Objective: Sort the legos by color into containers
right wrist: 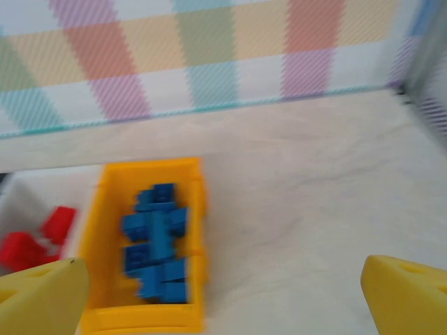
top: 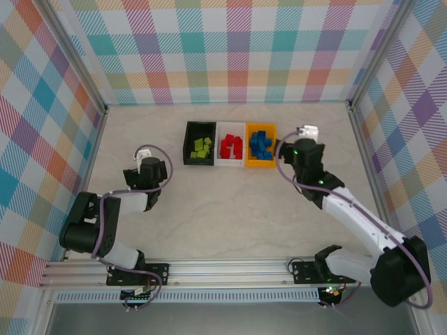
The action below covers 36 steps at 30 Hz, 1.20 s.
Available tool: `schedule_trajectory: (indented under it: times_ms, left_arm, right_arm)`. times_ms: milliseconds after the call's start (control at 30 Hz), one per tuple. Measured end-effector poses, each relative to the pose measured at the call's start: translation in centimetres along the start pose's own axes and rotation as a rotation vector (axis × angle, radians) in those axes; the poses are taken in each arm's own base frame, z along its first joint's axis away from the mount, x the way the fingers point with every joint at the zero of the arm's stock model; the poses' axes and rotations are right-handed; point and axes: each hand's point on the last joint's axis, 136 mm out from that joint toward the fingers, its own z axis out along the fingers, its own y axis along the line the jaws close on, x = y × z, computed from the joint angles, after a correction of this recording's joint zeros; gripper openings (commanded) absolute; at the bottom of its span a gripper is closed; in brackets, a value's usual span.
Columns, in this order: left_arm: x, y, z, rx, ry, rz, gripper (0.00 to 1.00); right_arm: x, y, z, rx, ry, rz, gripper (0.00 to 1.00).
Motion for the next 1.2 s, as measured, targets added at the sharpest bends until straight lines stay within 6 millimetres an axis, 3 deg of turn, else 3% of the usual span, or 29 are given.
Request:
schedule_trajectory:
  times_ms: [67, 133, 233, 333, 567, 733, 1200]
  left_arm:
    - [0.1, -0.5, 0.3, 0.031, 0.003, 0.005, 1.0]
    - [-0.1, -0.8, 0.3, 0.079, -0.02, -0.017, 1.0]
    - [0.4, -0.8, 0.1, 0.138, -0.068, -0.048, 1.0]
    - [1.6, -1.1, 0.2, 0.168, -0.041, -0.039, 1.0]
    - [0.7, -1.4, 0.2, 0.195, -0.072, -0.057, 1.0]
    - [0.5, -1.4, 0.2, 0.196, -0.078, -0.06, 1.0]
    - [0.5, -1.5, 0.2, 0.203, -0.077, -0.06, 1.0]
  right_arm:
    - [1.5, -2.7, 0.3, 0.045, -0.035, -0.039, 1.0]
    - [4.4, -5.2, 1.1, 0.091, -0.013, -0.078, 1.0]
    - [8.1, -7.7, 2.5, 0.139, 0.064, -0.114, 1.0]
    - [9.8, -9.0, 3.9, 0.142, 0.099, -0.113, 1.0]
    - [11.2, -9.3, 7.0, 0.062, 0.072, -0.047, 1.0]
    - [15.1, -8.4, 8.6, -0.011, 0.146, -0.043, 1.0]
    - [13.6, -7.5, 8.8, -0.067, 0.087, -0.031, 1.0]
